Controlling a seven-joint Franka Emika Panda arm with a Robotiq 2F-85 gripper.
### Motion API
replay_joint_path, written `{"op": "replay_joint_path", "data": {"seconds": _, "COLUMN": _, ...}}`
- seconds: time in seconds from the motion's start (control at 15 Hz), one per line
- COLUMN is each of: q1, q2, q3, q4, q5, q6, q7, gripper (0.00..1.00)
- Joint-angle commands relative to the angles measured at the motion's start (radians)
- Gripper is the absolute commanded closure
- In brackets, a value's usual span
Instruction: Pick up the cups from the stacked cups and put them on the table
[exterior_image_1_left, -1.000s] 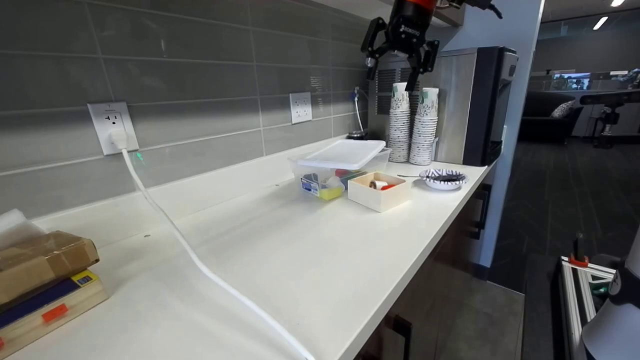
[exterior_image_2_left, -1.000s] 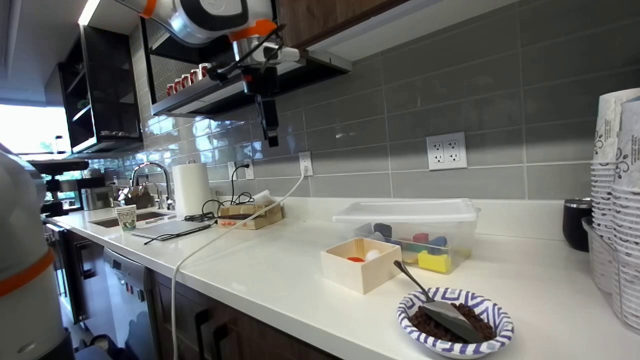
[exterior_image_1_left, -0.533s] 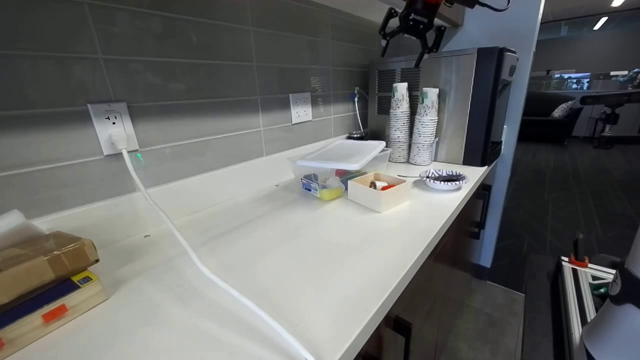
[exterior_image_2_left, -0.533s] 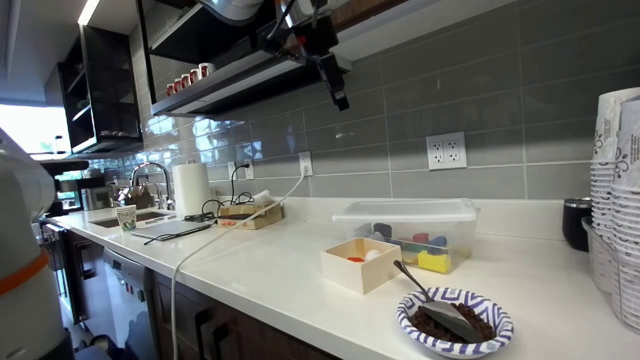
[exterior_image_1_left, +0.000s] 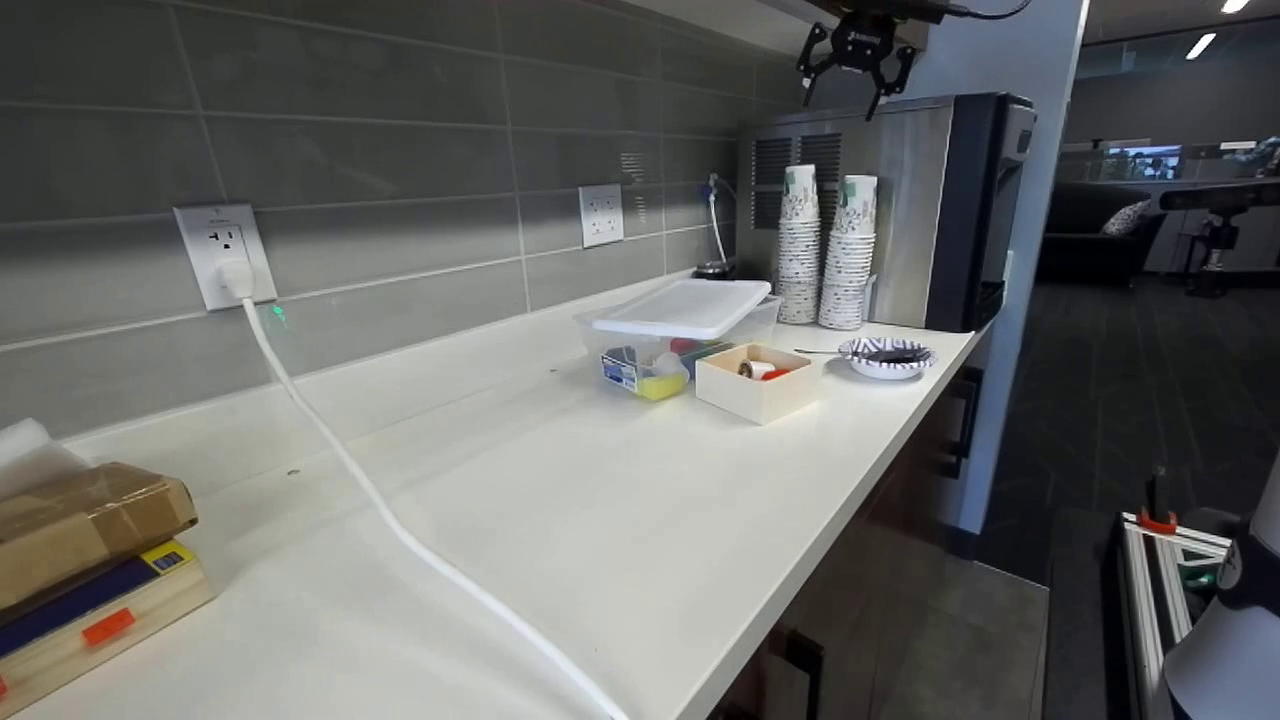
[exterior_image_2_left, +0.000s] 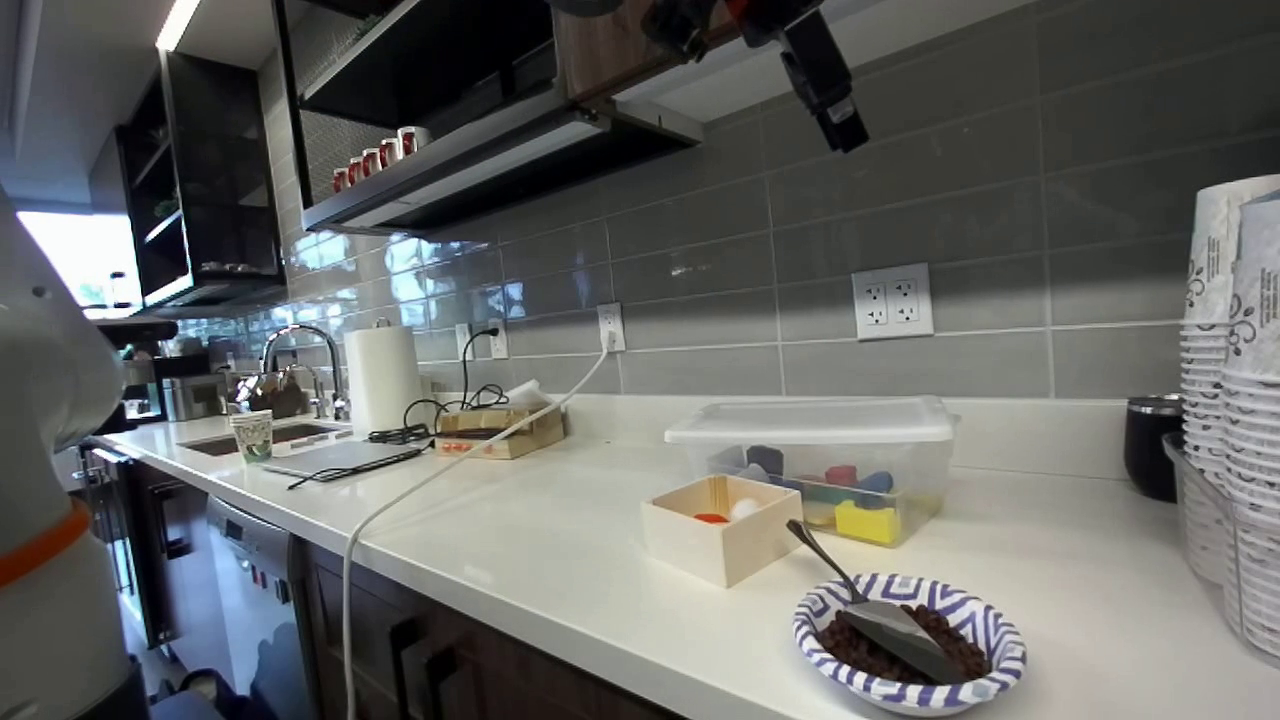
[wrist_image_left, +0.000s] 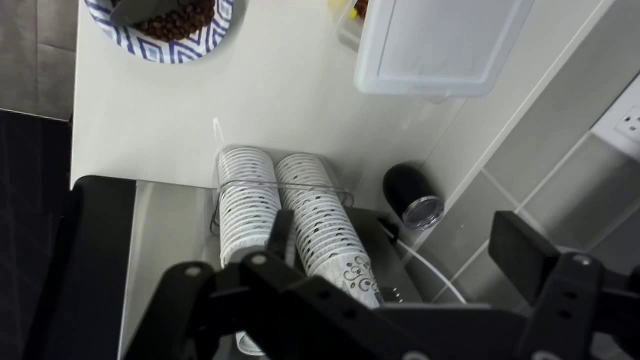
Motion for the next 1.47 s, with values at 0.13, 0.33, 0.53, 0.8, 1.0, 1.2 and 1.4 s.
{"op": "replay_joint_path", "data": {"seconds": 0.13, "q1": 0.005, "q2": 0.242, "q3": -0.094, "q4": 0.234, "q5": -0.034, "q6": -0.015, "q7": 0.039, "gripper": 0.00}}
{"op": "replay_joint_path", "data": {"seconds": 0.33, "q1": -0.001, "q2": 0.353, "q3": -0.147, "q4": 0.331, "q5": 0.007, "q6": -0.025, "q7": 0.022, "gripper": 0.00}}
{"op": "replay_joint_path", "data": {"seconds": 0.53, "q1": -0.022, "q2": 0.443, "q3": -0.182, "q4": 0.418, "q5": 0.104, "q6": -0.034, "q7": -0.006, "gripper": 0.00}}
{"op": "replay_joint_path", "data": {"seconds": 0.8, "q1": -0.062, "q2": 0.545, "q3": -0.204, "q4": 0.517, "q5": 0.196, "q6": -0.041, "q7": -0.004, "gripper": 0.00}}
{"op": "replay_joint_path", "data": {"seconds": 1.0, "q1": -0.109, "q2": 0.610, "q3": -0.221, "q4": 0.579, "q5": 0.227, "q6": -0.039, "q7": -0.006, "gripper": 0.00}}
{"op": "replay_joint_path", "data": {"seconds": 1.2, "q1": -0.162, "q2": 0.680, "q3": -0.226, "q4": 0.638, "q5": 0.245, "q6": -0.026, "q7": -0.008, "gripper": 0.00}}
{"op": "replay_joint_path", "data": {"seconds": 1.4, "q1": -0.215, "q2": 0.742, "q3": -0.205, "q4": 0.686, "q5": 0.274, "q6": 0.017, "q7": -0.003, "gripper": 0.00}}
